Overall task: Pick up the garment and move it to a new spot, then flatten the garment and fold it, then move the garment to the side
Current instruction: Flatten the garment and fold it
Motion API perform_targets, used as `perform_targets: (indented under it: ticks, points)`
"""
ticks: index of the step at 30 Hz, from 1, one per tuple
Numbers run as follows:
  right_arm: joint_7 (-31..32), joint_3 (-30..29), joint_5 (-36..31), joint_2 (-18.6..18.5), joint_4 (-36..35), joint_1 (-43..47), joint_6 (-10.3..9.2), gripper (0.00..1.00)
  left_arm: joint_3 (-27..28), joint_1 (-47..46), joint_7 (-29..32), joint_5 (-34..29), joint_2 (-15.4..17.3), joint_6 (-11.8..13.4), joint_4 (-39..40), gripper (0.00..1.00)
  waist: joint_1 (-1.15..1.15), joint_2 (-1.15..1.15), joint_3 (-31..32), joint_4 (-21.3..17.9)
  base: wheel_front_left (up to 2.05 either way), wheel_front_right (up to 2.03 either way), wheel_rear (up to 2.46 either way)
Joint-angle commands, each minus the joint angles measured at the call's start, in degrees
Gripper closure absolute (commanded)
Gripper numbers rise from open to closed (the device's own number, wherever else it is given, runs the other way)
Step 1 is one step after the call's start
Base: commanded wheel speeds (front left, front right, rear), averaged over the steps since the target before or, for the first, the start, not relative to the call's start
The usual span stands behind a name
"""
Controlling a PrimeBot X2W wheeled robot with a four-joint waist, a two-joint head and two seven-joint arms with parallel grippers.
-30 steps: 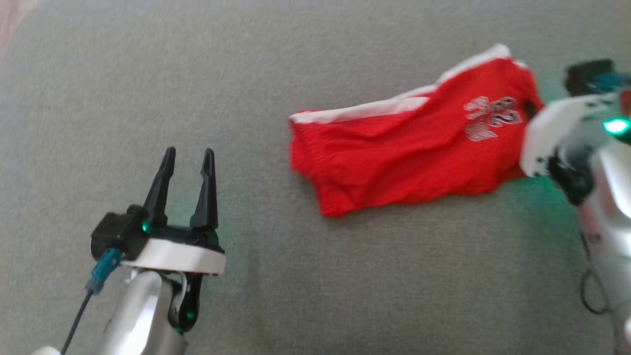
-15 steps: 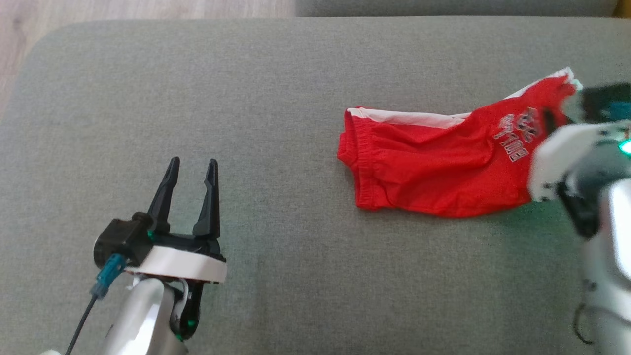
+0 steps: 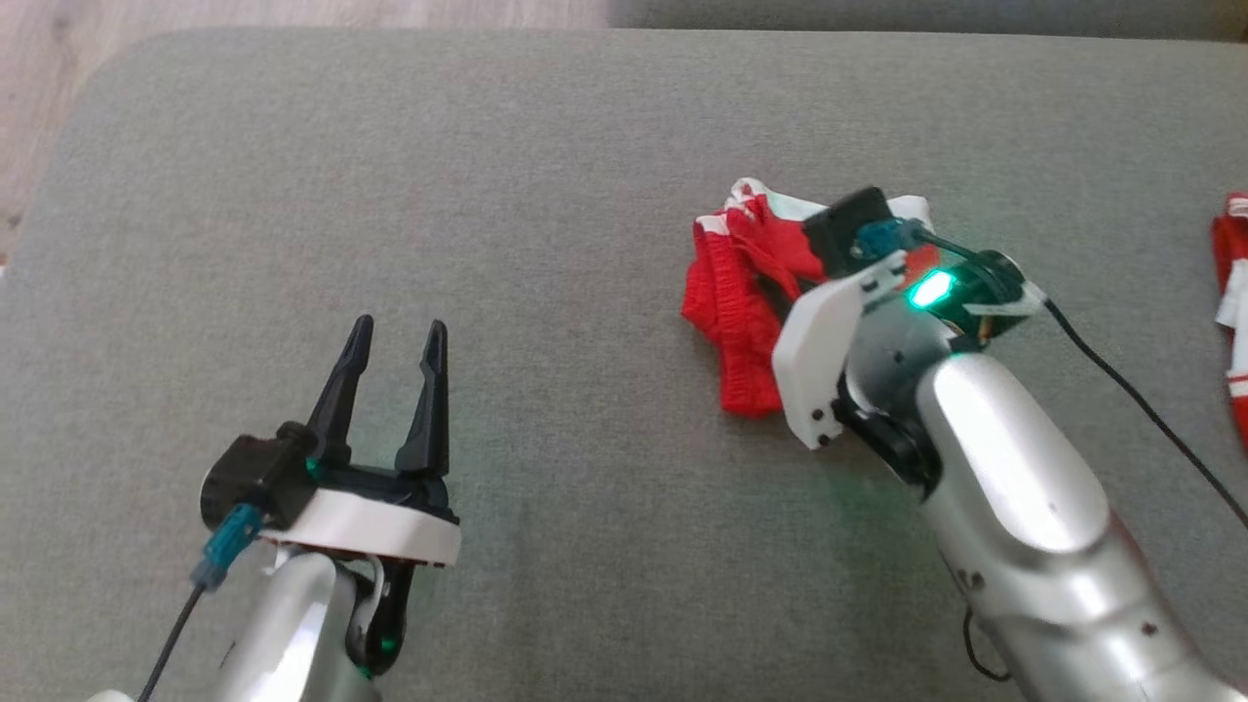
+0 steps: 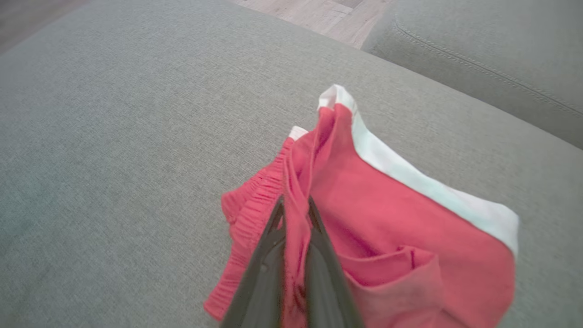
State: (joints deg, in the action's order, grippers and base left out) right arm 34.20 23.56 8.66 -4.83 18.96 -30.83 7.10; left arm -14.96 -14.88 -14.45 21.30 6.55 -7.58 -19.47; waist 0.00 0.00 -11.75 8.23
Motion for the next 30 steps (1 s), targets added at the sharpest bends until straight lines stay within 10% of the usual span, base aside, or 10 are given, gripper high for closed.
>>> perform_targets:
  ticks: [1, 3, 4, 5, 13, 28, 30]
  points:
    - [-1.60, 2.00, 1.36, 1.54, 0.12, -3.49, 0.39, 1.00, 1.30, -1.78, -0.54, 0.64, 0.92, 0.09, 1.54, 0.00, 0.00, 0.00, -0.14, 0.67, 0.00, 0.00, 0.00]
    - [-2.40, 2.64, 2.33, 1.70, 1.20, -4.08, 0.39, 1.00, 1.24, -1.82, -0.54, 0.74, 0.92, 0.09, 1.50, 0.00, 0.00, 0.00, -0.12, 0.82, 0.00, 0.00, 0.00]
    - [-3.26, 3.27, 3.37, 1.80, 2.05, -4.62, 0.39, 0.67, 1.24, -1.82, -0.54, 0.83, 0.95, 0.09, 1.45, 0.00, 0.00, 0.00, -0.10, 0.94, 0.00, 0.00, 0.00]
    - [-3.93, 3.73, 4.49, 1.86, 2.85, -5.02, 0.39, 0.00, 1.25, -1.81, -0.54, 0.92, 0.98, 0.09, 1.38, 0.00, 0.00, 0.00, -0.05, 1.03, 0.00, 0.00, 0.00]
    - [-11.04, 5.12, 21.12, 1.93, 0.34, -6.46, 0.39, 0.00, 1.99, -0.92, -0.55, 0.96, 1.16, 0.09, 0.94, 0.00, 0.00, 0.00, 1.46, 0.22, 0.00, 0.00, 0.00]
    - [-16.91, -9.59, 1.93, -7.72, 4.15, 2.55, 0.39, 0.00, 2.90, -0.55, -0.55, -0.72, 2.53, 0.11, 0.49, 0.00, 0.00, 0.00, 1.89, -2.46, 0.00, 0.00, 0.00]
    - [-17.53, -8.68, 0.29, -7.53, 5.63, 3.14, 0.39, 1.00, 3.04, -0.82, -0.55, -1.33, 2.93, 0.18, 0.26, 0.00, 0.00, 0.00, 1.67, -2.60, 0.00, 0.00, 0.00]
